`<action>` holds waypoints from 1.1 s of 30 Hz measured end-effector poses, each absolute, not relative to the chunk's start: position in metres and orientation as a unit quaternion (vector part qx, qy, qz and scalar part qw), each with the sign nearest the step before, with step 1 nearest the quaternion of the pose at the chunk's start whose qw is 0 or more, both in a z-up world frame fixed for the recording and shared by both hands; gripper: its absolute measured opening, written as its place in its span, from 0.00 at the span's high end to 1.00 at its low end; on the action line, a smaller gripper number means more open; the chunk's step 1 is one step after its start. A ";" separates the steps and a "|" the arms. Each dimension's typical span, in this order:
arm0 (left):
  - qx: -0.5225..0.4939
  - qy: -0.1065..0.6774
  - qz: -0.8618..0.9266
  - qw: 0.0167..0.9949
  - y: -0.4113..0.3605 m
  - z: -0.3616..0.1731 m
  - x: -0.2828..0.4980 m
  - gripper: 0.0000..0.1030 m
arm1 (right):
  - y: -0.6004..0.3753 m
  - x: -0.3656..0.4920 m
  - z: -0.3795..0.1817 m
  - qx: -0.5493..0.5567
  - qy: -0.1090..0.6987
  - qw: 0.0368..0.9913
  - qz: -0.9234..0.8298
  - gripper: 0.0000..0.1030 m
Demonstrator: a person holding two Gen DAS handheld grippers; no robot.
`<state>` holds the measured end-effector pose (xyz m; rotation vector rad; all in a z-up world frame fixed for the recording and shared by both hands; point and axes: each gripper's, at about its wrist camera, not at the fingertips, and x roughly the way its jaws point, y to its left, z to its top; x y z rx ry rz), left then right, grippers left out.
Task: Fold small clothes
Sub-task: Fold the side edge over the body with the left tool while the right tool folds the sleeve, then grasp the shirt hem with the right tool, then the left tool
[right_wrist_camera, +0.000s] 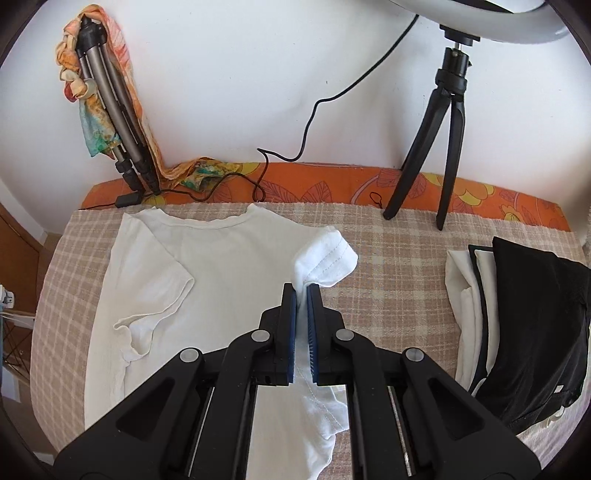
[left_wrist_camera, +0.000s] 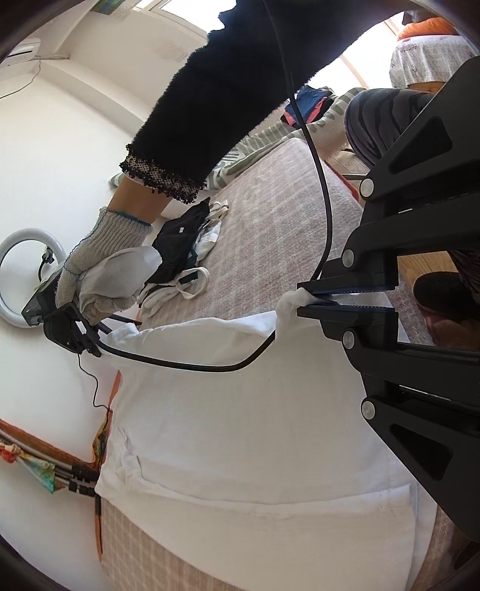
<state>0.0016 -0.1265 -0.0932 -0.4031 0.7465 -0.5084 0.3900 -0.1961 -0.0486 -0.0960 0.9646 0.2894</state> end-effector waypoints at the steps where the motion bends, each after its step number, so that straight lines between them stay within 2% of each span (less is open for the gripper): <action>1: -0.198 0.356 -0.241 0.881 -0.122 -0.094 0.000 0.97 | -0.185 0.388 -0.048 -0.057 0.460 0.875 0.141 0.93; 13: -0.225 0.354 -0.203 0.885 -0.089 -0.111 -0.013 0.97 | -0.068 0.380 -0.078 -0.154 0.465 0.857 0.157 0.94; 19: -0.203 0.355 -0.196 0.891 -0.090 -0.109 -0.017 0.97 | -0.062 0.385 -0.090 -0.121 0.486 0.845 0.187 0.92; 21: -0.203 0.362 -0.199 0.888 -0.089 -0.110 -0.017 0.96 | -0.072 0.390 -0.085 -0.079 0.498 0.839 0.201 0.72; 22: -0.201 0.364 -0.199 0.887 -0.089 -0.109 -0.018 0.95 | -0.080 0.391 -0.079 -0.053 0.495 0.842 0.208 0.55; 23: -0.198 0.365 -0.196 0.888 -0.089 -0.108 -0.020 0.89 | -0.089 0.389 -0.071 -0.029 0.486 0.847 0.213 0.48; 25: -0.194 0.367 -0.197 0.888 -0.088 -0.105 -0.023 0.85 | -0.107 0.383 -0.053 0.003 0.468 0.853 0.232 0.47; 33: -0.134 0.353 -0.207 0.902 -0.076 -0.081 -0.049 0.85 | -0.204 0.322 -0.028 0.058 0.444 0.861 0.240 0.47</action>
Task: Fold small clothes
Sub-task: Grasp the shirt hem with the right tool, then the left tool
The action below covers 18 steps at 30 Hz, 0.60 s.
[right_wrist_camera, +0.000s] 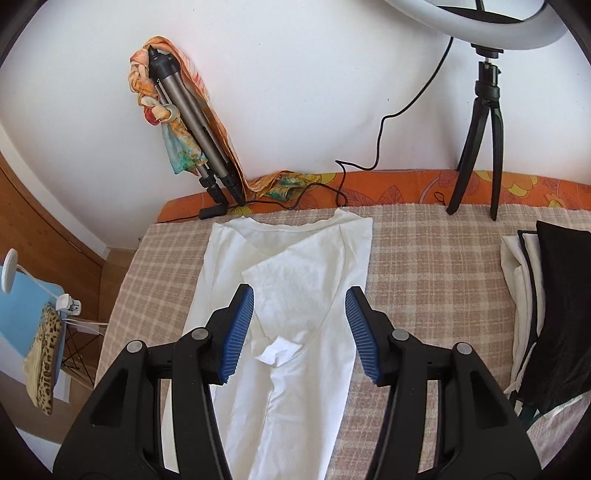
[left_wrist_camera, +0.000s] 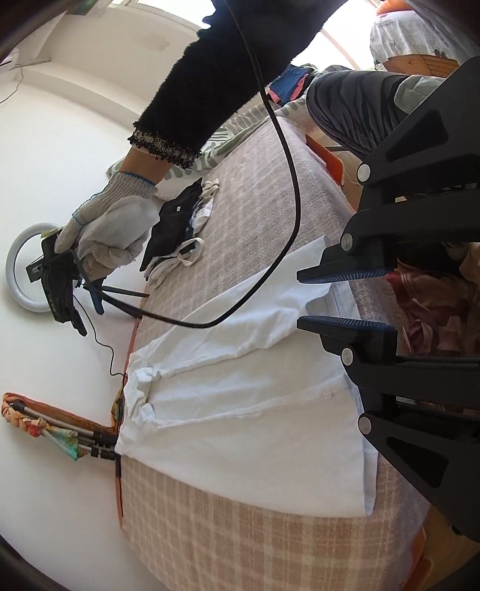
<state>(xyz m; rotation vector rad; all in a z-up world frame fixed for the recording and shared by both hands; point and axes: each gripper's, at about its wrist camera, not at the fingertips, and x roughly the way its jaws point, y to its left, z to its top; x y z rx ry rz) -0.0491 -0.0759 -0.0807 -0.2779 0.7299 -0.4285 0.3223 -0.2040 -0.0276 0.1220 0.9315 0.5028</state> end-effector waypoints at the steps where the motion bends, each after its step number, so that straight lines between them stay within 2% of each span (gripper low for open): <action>1: -0.128 0.355 -0.206 0.903 -0.072 -0.079 -0.051 0.84 | -0.218 0.309 -0.029 0.061 0.445 0.861 0.239 0.47; 4: -0.114 0.365 -0.188 0.904 -0.055 -0.076 -0.054 0.80 | -0.251 0.268 -0.034 0.062 0.447 0.861 0.236 0.47; 6: -0.116 0.376 -0.172 0.903 -0.037 -0.074 -0.052 0.73 | -0.269 0.238 -0.041 0.064 0.451 0.858 0.237 0.47; 15: -0.159 0.440 -0.096 0.879 0.031 -0.087 -0.029 0.73 | -0.285 0.105 -0.109 0.039 0.518 0.808 0.279 0.47; 18: -0.168 0.451 -0.093 0.872 0.038 -0.095 -0.021 0.73 | -0.269 0.071 -0.119 0.000 0.508 0.815 0.279 0.47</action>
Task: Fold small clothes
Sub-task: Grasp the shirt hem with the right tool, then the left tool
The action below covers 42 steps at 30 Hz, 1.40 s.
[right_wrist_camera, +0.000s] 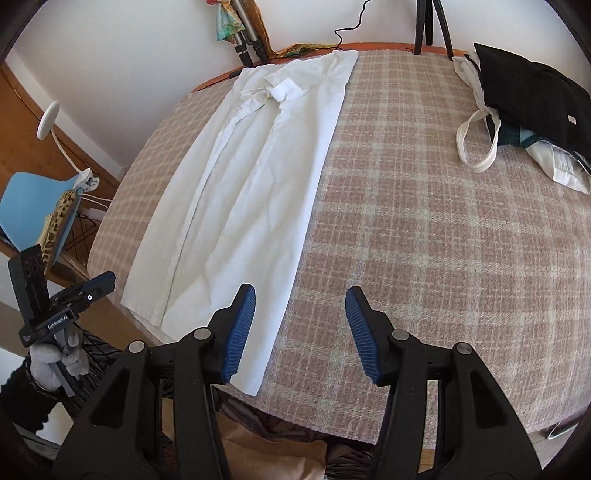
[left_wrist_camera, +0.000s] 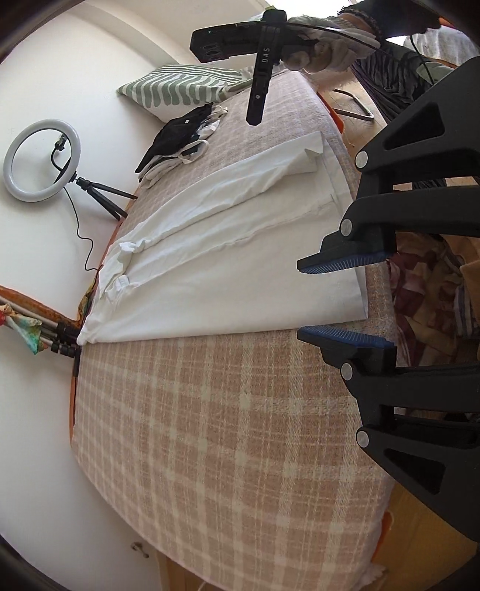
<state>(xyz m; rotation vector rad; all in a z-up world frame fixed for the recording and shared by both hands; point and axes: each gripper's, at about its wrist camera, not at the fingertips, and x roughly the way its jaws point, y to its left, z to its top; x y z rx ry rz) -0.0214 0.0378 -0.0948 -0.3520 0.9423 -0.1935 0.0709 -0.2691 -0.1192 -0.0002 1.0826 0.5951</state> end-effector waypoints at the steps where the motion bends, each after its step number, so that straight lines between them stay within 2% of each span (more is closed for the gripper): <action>1: -0.176 0.453 -0.095 0.869 0.040 -0.096 -0.021 0.73 | -0.259 0.061 -0.120 -0.018 0.501 0.816 0.287 0.47; 6: -0.187 0.460 -0.103 0.862 0.039 -0.103 -0.014 0.73 | -0.197 0.014 -0.112 -0.102 0.448 0.813 0.358 0.47; 11: -0.194 0.455 -0.099 0.864 0.046 -0.103 -0.016 0.73 | -0.144 -0.015 -0.124 -0.230 0.396 0.816 0.353 0.47; 12: -0.198 0.454 -0.098 0.863 0.047 -0.103 -0.015 0.73 | -0.138 -0.016 -0.130 -0.247 0.395 0.816 0.341 0.50; 14: -0.199 0.451 -0.097 0.864 0.049 -0.103 -0.014 0.73 | -0.133 -0.012 -0.140 -0.263 0.402 0.812 0.332 0.76; 16: -0.195 0.451 -0.095 0.866 0.049 -0.104 -0.014 0.73 | -0.133 -0.006 -0.147 -0.259 0.417 0.804 0.335 0.93; 17: -0.196 0.451 -0.095 0.866 0.050 -0.105 -0.014 0.73 | -0.133 -0.005 -0.148 -0.254 0.422 0.802 0.337 0.94; 20: -0.192 0.453 -0.088 0.866 0.052 -0.107 -0.014 0.73 | -0.139 -0.007 -0.139 -0.220 0.428 0.792 0.377 0.95; 25: -0.195 0.457 -0.079 0.864 0.055 -0.110 -0.011 0.73 | -0.136 -0.006 -0.148 -0.229 0.435 0.786 0.375 0.94; 28: -0.199 0.458 -0.082 0.863 0.056 -0.109 -0.013 0.73 | -0.152 0.002 -0.143 -0.190 0.453 0.785 0.378 0.90; 31: -0.202 0.466 -0.091 0.857 0.056 -0.109 -0.014 0.73 | -0.182 0.000 -0.122 -0.144 0.435 0.802 0.384 0.67; 32: -0.203 0.470 -0.094 0.854 0.056 -0.110 -0.015 0.70 | -0.194 0.001 -0.116 -0.127 0.429 0.812 0.375 0.64; 33: -0.207 0.474 -0.098 0.850 0.056 -0.112 -0.015 0.66 | -0.206 0.005 -0.112 -0.113 0.431 0.819 0.361 0.64; 37: -0.203 0.476 -0.107 0.849 0.053 -0.113 -0.016 0.66 | -0.249 0.024 -0.117 -0.067 0.461 0.833 0.300 0.64; 42: -0.239 0.483 -0.131 0.832 0.057 -0.116 -0.017 0.66 | -0.265 0.040 -0.139 0.002 0.509 0.797 0.324 0.64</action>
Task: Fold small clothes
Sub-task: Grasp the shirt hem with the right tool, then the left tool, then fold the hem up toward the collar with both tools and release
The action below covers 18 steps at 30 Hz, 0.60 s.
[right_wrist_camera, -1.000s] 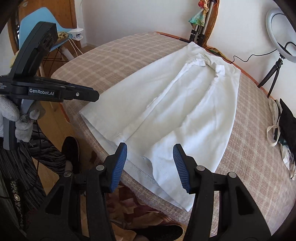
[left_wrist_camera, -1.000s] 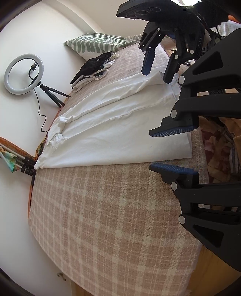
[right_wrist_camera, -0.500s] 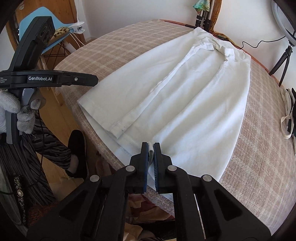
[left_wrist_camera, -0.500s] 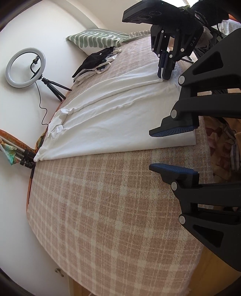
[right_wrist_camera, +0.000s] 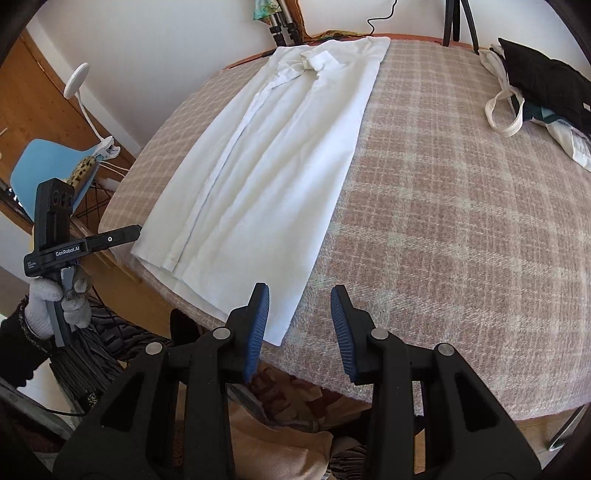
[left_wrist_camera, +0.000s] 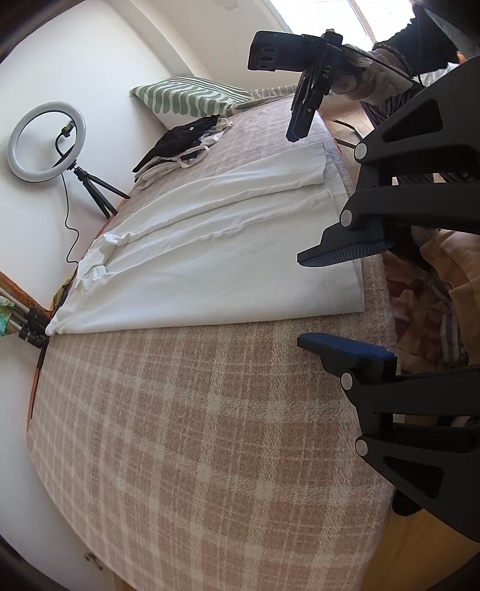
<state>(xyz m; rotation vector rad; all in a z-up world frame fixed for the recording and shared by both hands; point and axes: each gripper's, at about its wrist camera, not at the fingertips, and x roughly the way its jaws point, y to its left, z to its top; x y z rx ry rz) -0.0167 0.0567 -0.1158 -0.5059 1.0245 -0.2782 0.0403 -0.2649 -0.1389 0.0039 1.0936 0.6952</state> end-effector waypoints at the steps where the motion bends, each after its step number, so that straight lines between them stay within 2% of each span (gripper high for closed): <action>1: -0.241 0.486 -0.135 0.829 0.056 -0.116 -0.017 0.67 | -0.264 0.042 -0.142 0.012 0.515 0.791 0.331 0.64; 5: -0.244 0.492 -0.150 0.822 0.054 -0.117 -0.018 0.70 | -0.263 0.046 -0.157 0.036 0.538 0.769 0.343 0.64; 8: -0.254 0.508 -0.170 0.805 0.050 -0.123 -0.015 0.89 | -0.265 0.047 -0.159 0.056 0.545 0.756 0.359 0.64; 9: -0.249 0.507 -0.172 0.807 0.048 -0.123 -0.015 0.90 | -0.267 0.049 -0.161 0.066 0.546 0.752 0.362 0.64; 10: -0.244 0.507 -0.175 0.808 0.046 -0.123 -0.014 0.91 | -0.268 0.048 -0.162 0.075 0.546 0.749 0.366 0.67; 11: -0.241 0.505 -0.177 0.810 0.045 -0.121 -0.014 0.94 | -0.269 0.049 -0.164 0.082 0.549 0.745 0.369 0.83; 12: -0.243 0.504 -0.180 0.809 0.044 -0.121 -0.013 0.95 | -0.269 0.050 -0.169 0.093 0.559 0.734 0.374 0.92; 15: -0.246 0.494 -0.186 0.813 0.042 -0.114 -0.013 0.96 | -0.273 0.050 -0.174 0.123 0.567 0.724 0.373 0.94; 18: -0.251 0.478 -0.190 0.820 0.042 -0.104 -0.014 0.96 | -0.281 0.048 -0.160 0.146 0.540 0.731 0.390 0.95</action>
